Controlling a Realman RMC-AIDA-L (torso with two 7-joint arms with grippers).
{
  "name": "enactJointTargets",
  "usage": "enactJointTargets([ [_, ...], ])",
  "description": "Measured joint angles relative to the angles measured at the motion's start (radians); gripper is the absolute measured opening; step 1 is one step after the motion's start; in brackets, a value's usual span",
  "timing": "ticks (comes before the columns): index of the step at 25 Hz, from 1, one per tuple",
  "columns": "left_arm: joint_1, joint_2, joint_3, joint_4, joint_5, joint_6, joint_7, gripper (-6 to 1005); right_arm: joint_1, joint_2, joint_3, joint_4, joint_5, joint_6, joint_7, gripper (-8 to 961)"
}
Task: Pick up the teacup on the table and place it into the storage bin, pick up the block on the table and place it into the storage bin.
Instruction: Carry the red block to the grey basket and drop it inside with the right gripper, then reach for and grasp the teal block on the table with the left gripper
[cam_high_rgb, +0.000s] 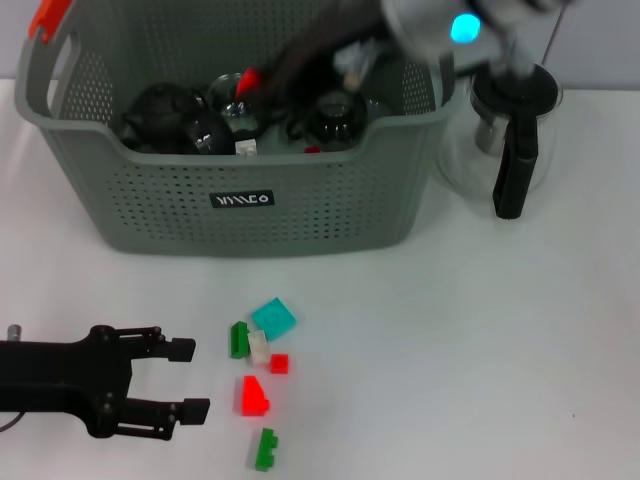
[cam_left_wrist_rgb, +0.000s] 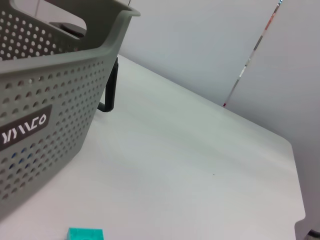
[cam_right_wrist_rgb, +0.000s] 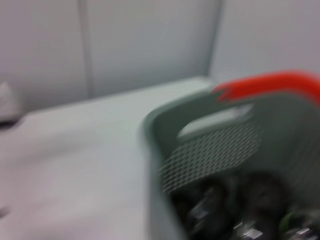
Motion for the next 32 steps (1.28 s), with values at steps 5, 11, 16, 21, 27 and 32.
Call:
enactJointTargets([
  [5, 0.000, 0.000, -0.001, 0.000, -0.001, 0.000, -0.004, 841, 0.048, -0.004, 0.110, 0.155, -0.009, 0.110, -0.085, 211],
  [11, -0.009, 0.003, -0.002, 0.000, -0.001, 0.000, -0.020, 841, 0.085, -0.010, 0.150, 0.268, -0.055, 0.161, -0.136, 213],
  [16, -0.017, 0.007, -0.002, 0.001, -0.001, 0.001, -0.031, 840, 0.077, -0.008, 0.158, 0.261, -0.076, 0.197, -0.139, 214],
  [21, -0.026, 0.011, 0.000, 0.005, 0.003, 0.003, -0.059, 840, 0.075, -0.010, 0.180, 0.258, -0.076, 0.226, -0.140, 501],
  [27, -0.070, 0.030, 0.024, 0.043, 0.049, 0.078, -0.188, 840, 0.050, -0.005, 0.219, 0.192, -0.071, 0.234, -0.143, 737],
  [32, -0.107, 0.037, 0.086, 0.098, 0.078, 0.112, -0.309, 838, 0.010, -0.005, 0.222, 0.124, -0.067, 0.225, -0.143, 834],
])
